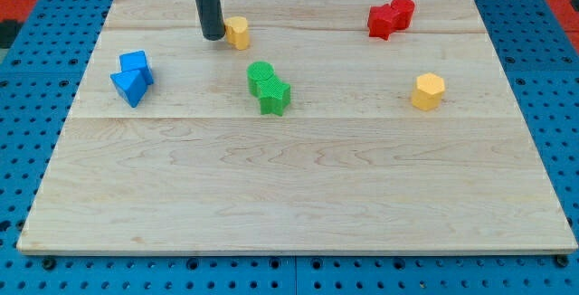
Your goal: Put the yellow heart into the yellow hexagon
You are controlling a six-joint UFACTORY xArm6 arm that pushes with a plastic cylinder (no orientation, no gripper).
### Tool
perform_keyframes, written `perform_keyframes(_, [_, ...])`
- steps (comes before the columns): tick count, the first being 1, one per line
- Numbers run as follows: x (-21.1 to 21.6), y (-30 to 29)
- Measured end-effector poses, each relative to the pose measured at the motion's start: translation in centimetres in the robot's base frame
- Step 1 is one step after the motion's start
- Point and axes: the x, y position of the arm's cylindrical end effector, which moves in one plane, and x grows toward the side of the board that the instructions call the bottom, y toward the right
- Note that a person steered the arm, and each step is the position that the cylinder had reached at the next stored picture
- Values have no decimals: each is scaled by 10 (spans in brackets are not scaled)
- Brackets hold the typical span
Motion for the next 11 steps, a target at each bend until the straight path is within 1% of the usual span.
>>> perform_keyframes(1, [-6,18])
perform_keyframes(2, [17,46])
perform_keyframes(3, [22,87])
perform_keyframes(4, [-13,67])
perform_keyframes(6, [68,138])
perform_keyframes(8, [34,129])
perform_keyframes(10, [-5,134])
perform_keyframes(11, [-3,144])
